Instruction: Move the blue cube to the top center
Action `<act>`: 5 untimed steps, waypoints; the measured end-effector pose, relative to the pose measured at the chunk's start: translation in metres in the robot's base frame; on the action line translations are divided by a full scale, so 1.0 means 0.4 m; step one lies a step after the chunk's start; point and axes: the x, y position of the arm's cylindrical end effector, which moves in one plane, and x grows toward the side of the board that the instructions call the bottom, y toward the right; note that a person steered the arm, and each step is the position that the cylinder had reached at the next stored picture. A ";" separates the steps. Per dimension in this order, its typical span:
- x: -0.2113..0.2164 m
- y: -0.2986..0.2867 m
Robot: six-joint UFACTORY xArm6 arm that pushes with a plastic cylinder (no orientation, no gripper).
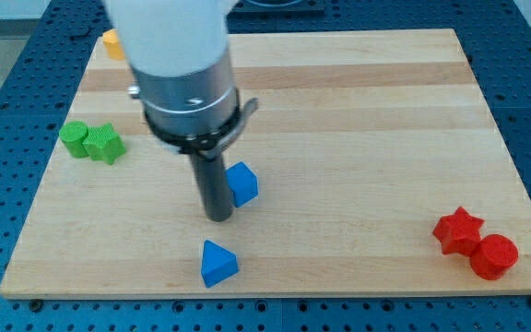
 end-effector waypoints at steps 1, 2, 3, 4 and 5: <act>-0.032 0.070; -0.069 0.086; -0.108 0.075; -0.147 0.075; -0.189 0.075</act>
